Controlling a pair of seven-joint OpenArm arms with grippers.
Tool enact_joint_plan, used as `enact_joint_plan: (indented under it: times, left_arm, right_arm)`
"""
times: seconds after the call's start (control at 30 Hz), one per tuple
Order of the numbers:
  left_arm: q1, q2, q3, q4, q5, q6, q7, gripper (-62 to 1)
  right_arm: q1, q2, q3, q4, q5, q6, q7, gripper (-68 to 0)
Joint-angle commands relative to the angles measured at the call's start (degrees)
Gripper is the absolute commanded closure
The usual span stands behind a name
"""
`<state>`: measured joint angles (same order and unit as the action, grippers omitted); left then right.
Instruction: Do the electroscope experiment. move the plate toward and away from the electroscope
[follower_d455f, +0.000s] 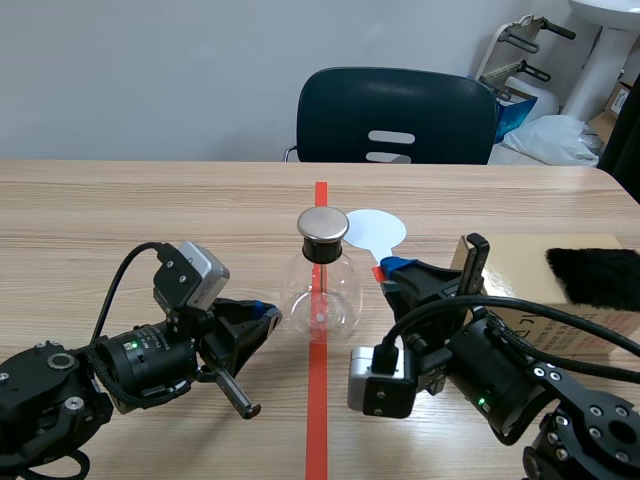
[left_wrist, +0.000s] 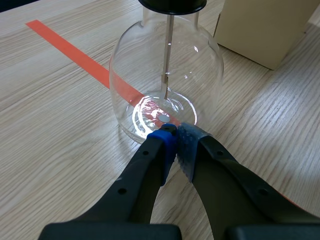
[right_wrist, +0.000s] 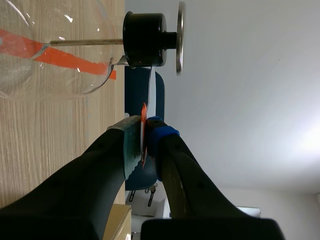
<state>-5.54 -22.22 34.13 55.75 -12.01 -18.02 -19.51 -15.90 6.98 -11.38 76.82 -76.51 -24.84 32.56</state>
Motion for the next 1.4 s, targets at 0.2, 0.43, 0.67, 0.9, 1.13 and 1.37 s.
enact_joint_plan:
  times: [0.2,0.43,0.67,0.9,1.13,1.37]
  left_arm:
    - [0.0,0.4,0.0,1.6,-0.2,-0.1,-0.3,-3.6]
    - [0.0,0.4,0.0,1.6,-0.2,-0.1,-0.3,-3.6]
    - [0.0,0.4,0.0,1.6,-0.2,-0.1,-0.3,-3.6]
    - [0.0,0.4,0.0,1.6,-0.2,-0.1,-0.3,-3.6]
    - [0.0,0.4,0.0,1.6,-0.2,-0.1,-0.3,-3.6]
    - [0.0,0.4,0.0,1.6,-0.2,-0.1,-0.3,-3.6]
  right_arm:
    - [0.8,0.2,-0.2,0.3,0.6,-0.8,0.2,-0.7]
    - [0.8,0.2,-0.2,0.3,0.6,-0.8,-1.3,-0.7]
    - [0.8,0.2,-0.2,0.3,0.6,-0.8,-3.8,-0.7]
    - [0.8,0.2,0.6,0.8,0.7,-2.3,-11.0,-0.7]
    - [0.8,0.2,3.0,4.7,2.2,-2.3,-12.5,-0.7]
    - [0.8,0.2,3.2,9.4,3.3,-2.3,-12.4,-0.7]
